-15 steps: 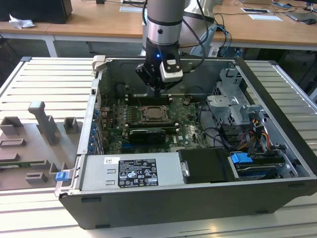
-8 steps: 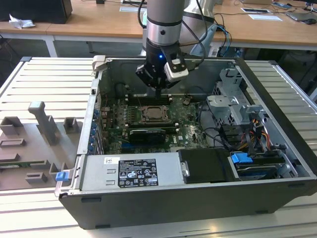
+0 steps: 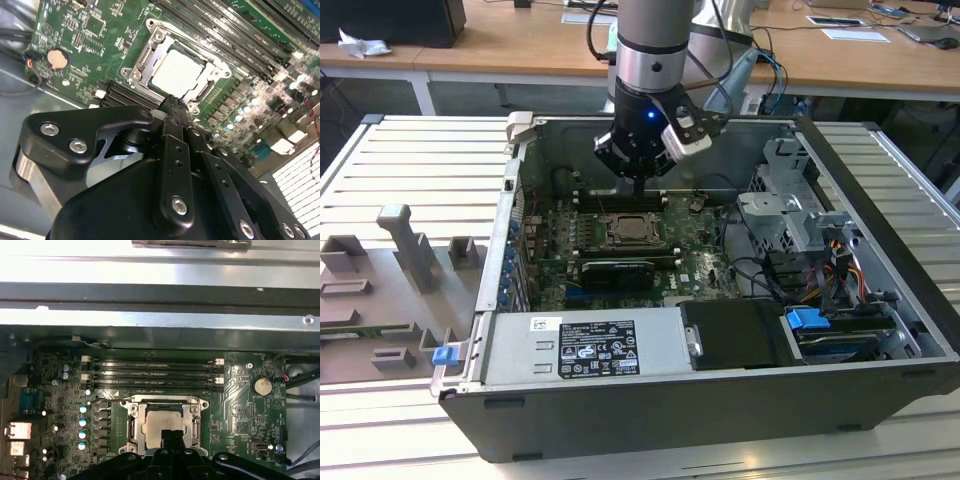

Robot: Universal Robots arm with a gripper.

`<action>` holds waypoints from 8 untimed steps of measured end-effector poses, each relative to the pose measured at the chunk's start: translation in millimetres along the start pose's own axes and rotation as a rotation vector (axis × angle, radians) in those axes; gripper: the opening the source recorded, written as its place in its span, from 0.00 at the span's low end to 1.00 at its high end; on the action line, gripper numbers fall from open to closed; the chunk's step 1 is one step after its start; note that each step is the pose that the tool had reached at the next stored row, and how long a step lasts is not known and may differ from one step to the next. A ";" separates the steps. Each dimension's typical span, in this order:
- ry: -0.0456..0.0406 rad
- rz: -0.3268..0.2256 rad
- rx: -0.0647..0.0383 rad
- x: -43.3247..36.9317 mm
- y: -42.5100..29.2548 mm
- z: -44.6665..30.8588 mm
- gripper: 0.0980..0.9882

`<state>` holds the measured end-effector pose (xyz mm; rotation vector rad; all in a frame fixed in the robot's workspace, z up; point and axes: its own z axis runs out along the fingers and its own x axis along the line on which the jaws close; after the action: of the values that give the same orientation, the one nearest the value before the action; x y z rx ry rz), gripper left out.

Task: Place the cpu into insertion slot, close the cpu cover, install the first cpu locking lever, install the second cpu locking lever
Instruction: 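Install the first cpu locking lever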

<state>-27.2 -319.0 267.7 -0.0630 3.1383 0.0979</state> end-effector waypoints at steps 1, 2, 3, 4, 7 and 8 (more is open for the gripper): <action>0.0002 -0.004 0.000 0.7 0.0 0.1 0.01; 0.0001 -0.004 0.000 2.4 0.1 0.2 0.01; 0.0001 -0.004 0.000 5.9 0.2 0.1 0.01; 0.0000 -0.004 0.000 9.4 0.4 0.1 0.01; -0.0008 0.002 0.000 21.7 1.0 0.3 0.01; -0.0007 0.003 0.000 24.2 1.0 0.2 0.01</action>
<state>-51.4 -318.9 267.5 -0.0588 3.1377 0.0982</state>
